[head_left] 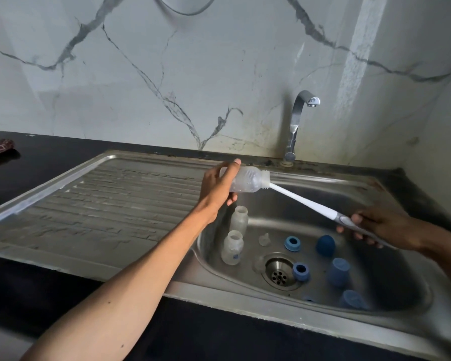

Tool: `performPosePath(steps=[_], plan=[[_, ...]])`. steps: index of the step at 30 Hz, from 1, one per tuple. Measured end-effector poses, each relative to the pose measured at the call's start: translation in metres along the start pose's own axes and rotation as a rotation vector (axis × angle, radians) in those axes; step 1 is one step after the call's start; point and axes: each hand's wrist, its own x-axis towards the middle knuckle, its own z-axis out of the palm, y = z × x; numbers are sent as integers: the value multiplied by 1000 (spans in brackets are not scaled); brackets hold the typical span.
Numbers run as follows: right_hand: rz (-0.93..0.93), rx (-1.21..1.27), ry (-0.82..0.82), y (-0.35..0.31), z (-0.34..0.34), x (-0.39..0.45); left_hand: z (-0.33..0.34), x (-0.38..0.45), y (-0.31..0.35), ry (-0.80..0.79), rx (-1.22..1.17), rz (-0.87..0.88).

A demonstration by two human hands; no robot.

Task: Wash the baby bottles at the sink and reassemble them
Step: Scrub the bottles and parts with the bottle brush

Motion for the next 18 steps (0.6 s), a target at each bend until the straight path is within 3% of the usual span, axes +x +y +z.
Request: performPosePath(steps=[3,5,8,12,16,18], plan=[[-81,-133,124,-3,-6,0,3,-1,-7,-12,260,201],[-104,-178,191,-1,-10,0,5,-4,-8,-74,377,227],[-134,-235,212,-5,-13,-5,5,-7,-5,-178,336,62],[-200,-172,308,-11,-18,-11,-2,-9,2,-276,47,-212],[-109,-31,438,-12,-3,-4,4,-12,3,-234,25,-196],[-28,-100,482,-19,7,0,3,-12,0,-195,40,-168]])
